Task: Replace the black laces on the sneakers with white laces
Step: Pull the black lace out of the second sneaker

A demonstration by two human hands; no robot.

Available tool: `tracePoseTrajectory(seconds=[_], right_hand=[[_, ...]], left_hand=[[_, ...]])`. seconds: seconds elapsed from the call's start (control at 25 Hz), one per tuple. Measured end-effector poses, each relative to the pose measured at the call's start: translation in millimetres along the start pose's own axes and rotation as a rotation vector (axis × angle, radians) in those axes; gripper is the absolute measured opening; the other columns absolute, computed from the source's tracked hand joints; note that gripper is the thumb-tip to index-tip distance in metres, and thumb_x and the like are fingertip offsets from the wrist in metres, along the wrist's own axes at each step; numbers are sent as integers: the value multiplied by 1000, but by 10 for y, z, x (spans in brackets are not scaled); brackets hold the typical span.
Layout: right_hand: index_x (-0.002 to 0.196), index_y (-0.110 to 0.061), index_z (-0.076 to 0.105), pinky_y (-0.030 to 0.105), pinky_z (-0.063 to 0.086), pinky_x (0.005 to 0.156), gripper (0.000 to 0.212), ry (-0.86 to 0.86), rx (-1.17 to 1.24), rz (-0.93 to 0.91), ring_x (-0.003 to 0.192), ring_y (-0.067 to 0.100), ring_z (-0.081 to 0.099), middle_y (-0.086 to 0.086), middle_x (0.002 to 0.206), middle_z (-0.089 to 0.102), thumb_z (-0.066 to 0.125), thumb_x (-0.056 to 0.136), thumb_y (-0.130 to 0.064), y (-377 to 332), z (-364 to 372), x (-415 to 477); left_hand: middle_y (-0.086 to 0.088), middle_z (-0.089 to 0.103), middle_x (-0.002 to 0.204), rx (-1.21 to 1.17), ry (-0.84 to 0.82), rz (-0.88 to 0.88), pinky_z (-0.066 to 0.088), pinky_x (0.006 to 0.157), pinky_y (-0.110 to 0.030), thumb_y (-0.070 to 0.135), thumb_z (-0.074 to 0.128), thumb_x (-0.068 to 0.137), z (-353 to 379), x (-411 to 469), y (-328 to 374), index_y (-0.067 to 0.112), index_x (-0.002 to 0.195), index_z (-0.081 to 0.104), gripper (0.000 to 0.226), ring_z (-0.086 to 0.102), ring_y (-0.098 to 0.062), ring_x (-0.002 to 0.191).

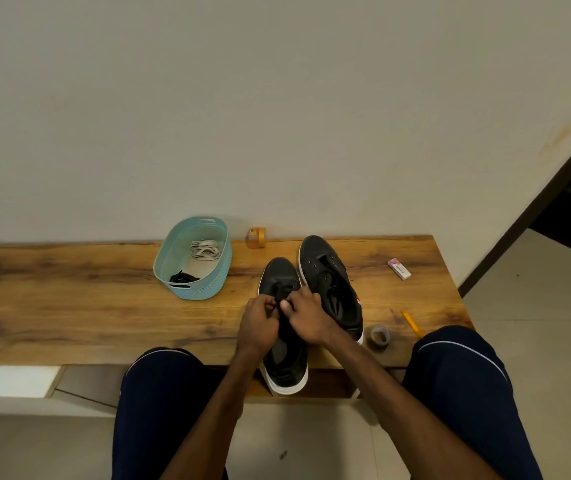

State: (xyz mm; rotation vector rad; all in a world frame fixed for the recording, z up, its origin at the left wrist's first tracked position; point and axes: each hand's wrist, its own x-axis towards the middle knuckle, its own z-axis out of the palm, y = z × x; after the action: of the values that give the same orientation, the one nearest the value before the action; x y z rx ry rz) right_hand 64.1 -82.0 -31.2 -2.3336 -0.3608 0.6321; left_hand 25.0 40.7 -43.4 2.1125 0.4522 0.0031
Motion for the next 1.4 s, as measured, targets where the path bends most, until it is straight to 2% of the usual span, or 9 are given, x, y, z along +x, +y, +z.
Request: tracePoseTrajectory(seconds=[0.12,0.28,0.36,0.56,0.64,0.8,1.04,1.16,1.4], right_hand=[[74,-18,57,46,34,105,51,-18,179,52,113,28,46,10,103,53,32,105,-51,-30,-97,43],[63,-25,49,29,40,70,38,-34,67,-110,72,12,50,0,77,50,62,97,-35,16,-180,52],[67,-24,50,31,42,74,35,-18,19,-120,79,15,52,2,88,48,60,97,-39,54,-165,42],[81,-10,72,23,39,91,82,-100,641,85,100,16,65,7,88,72,19,98,-70,-94,-228,-6],[72,-16,70,27,43,90,68,-55,670,36,93,20,66,11,85,70,31,101,-63,-73,-244,-20],[67,-20,58,24,47,69,31,54,147,-89,71,8,55,-2,80,53,65,95,-30,55,-174,-33],[73,-19,71,35,50,93,35,-54,773,-20,97,19,69,7,93,74,59,98,-40,4,-323,-68],[78,-14,69,33,49,85,31,102,428,-78,86,14,65,1,87,69,60,98,-36,-10,-283,-84],[116,-16,69,37,46,93,21,590,60,-267,110,18,53,1,115,61,61,97,-24,-10,-405,-26]], left_hand=[[-5,52,109,80,-8,33,49,85,-36,6,53,95,18,-24,12,12,108,59,15,56,-19,98],[-11,55,114,5,25,-14,48,87,-38,7,49,97,36,9,-24,6,112,58,17,55,-22,100],[-19,57,117,-175,10,-123,48,95,-51,8,47,99,51,22,-26,4,112,58,17,57,-32,106],[-16,59,115,-231,-3,-199,51,94,-54,14,51,98,9,30,-3,11,109,58,14,60,-31,104],[-14,60,113,-236,38,-201,52,91,-53,13,49,98,21,29,14,10,109,57,14,60,-29,103],[-18,61,113,-377,21,-212,55,83,-42,7,46,100,45,-4,136,5,113,58,18,61,-30,104],[-11,55,120,140,-35,55,50,92,-46,16,50,99,-128,49,41,10,116,59,20,55,-25,107],[-6,52,118,334,-33,161,50,89,-43,21,49,99,-104,8,12,14,115,57,19,51,-22,106],[-16,59,113,-136,-100,55,54,89,-42,6,54,97,-47,34,64,6,107,61,12,61,-27,101]])
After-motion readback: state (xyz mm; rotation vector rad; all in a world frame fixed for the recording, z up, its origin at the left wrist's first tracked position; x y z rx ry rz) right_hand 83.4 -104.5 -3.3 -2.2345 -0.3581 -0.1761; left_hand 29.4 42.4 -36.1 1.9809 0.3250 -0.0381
